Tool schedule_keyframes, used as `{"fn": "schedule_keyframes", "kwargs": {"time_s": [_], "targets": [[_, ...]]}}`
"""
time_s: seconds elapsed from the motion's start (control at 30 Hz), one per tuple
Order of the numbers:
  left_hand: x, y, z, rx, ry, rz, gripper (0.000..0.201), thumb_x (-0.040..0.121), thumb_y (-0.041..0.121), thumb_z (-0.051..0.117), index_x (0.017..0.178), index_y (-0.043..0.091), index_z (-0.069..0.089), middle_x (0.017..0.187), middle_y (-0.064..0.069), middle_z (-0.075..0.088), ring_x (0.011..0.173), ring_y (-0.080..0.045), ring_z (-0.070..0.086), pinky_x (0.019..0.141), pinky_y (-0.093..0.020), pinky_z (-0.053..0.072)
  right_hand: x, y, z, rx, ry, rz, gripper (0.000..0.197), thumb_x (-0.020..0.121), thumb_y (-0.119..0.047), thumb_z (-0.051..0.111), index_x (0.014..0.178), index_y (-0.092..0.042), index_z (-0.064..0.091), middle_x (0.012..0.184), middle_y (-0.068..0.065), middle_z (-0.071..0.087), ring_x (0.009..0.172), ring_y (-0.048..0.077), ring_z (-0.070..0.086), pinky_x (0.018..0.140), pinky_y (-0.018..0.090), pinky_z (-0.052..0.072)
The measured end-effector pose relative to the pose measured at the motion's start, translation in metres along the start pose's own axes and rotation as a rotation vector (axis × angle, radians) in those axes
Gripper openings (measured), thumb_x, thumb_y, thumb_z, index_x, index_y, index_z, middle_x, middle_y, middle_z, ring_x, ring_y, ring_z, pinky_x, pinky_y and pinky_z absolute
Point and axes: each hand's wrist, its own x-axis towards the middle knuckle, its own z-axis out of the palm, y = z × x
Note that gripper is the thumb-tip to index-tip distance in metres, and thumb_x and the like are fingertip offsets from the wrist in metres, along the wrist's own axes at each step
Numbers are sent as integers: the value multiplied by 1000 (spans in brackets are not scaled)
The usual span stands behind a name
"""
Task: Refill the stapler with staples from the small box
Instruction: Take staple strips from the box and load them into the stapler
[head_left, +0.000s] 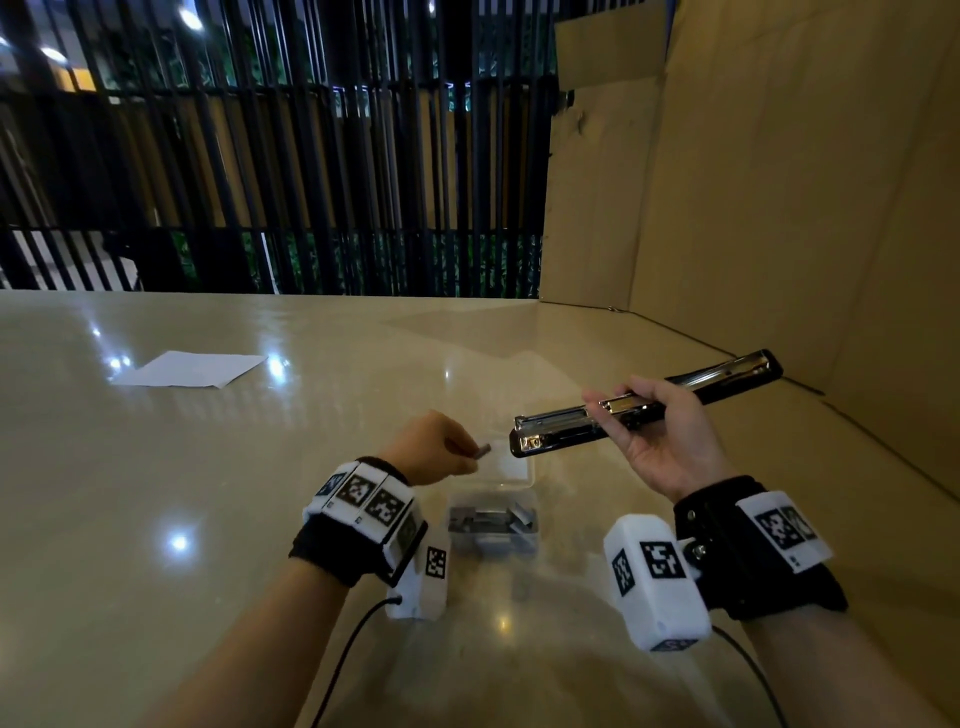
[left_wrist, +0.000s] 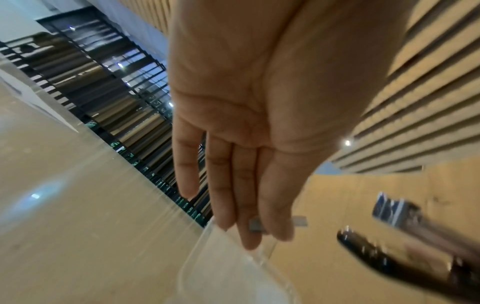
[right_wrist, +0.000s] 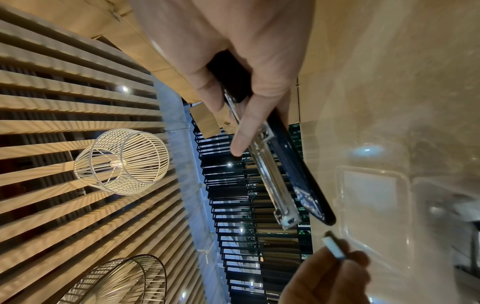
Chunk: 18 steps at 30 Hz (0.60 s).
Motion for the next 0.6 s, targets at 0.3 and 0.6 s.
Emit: {"fn": "schedule_keyframes", "kwargs": {"time_s": [0.3,0.6], "targets": [[-19,17,-28,-556,266,142,19,78,11,68,96,5,66,75,8,61,59,13,57,59,-2,45,2,19,3,-49,4,22,20,93,-2,43,74,-5,48,65,9,56,86,30,61,51,30,59],[-19,42,5,-337,244,222,14,70,16,75,84,14,73,82,4,64,89,-17,59,88,-38,49,1,25,4,-69,17,5,18,93,-3,43,76,-5,48,72,8,53,86,30,63,51,28,58]]}}
